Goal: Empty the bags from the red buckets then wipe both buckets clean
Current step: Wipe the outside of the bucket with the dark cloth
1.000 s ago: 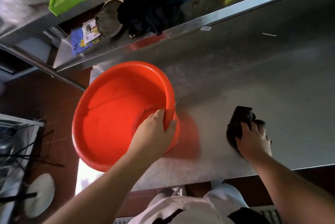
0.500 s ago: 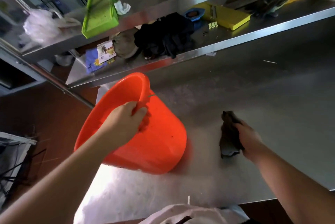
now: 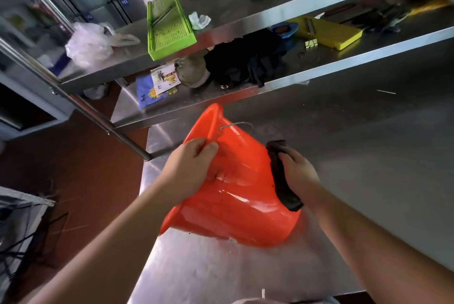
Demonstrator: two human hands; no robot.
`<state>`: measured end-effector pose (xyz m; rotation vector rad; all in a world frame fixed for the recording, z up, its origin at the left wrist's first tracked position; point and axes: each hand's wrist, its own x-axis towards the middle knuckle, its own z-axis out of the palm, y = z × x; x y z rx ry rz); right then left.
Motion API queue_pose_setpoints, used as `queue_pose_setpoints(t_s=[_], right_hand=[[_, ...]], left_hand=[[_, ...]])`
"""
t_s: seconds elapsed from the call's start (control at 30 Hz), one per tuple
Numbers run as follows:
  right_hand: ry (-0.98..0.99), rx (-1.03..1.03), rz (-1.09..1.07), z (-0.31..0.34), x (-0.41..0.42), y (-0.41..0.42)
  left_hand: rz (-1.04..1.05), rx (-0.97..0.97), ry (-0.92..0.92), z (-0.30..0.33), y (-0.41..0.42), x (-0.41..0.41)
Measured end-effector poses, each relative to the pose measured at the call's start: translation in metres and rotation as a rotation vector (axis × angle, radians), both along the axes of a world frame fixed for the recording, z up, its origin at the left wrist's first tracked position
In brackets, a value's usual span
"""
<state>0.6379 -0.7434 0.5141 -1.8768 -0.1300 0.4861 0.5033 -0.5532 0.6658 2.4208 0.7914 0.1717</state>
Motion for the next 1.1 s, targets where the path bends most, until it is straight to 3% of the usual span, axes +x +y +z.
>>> queue_pose_setpoints(t_s=[0.1,0.23,0.4,0.57,0.63,0.7,0.83,0.93,1.1], right_hand=[[-0.043,-0.017,0.032,0.019,-0.003,0.024],[-0.247,-0.011,0.056,0.058,-0.018,0.063],[-0.286,0.098,0.025,0.101,-0.048,0.098],[-0.516,0.037,0.059,0.079,-0.056,0.075],[-0.519,-0.021,0.042,0.055,-0.055,0.059],[-0.44,-0.122,-0.015,0.024,-0.054,0.038],[-0.079,-0.287,-0.203,-0.034,-0.053,-0.014],[0.104,-0.222,-0.328,-0.05,-0.066,-0.021],[0.207,-0.107,-0.403,-0.037,-0.059,-0.017]], left_hand=[[-0.008,-0.062,-0.015,-0.001,0.008,-0.001],[0.009,-0.041,-0.003,-0.003,0.006,0.007],[0.003,-0.071,-0.027,-0.006,0.01,0.017],[-0.006,-0.098,-0.013,-0.011,0.017,0.014],[0.027,-0.096,-0.013,-0.01,0.02,0.015],[0.049,-0.134,-0.021,-0.01,0.026,0.016],[0.032,-0.181,-0.016,-0.008,0.033,0.016],[0.069,-0.11,0.026,-0.008,0.031,0.02],[0.116,-0.016,0.0,0.001,0.027,0.025]])
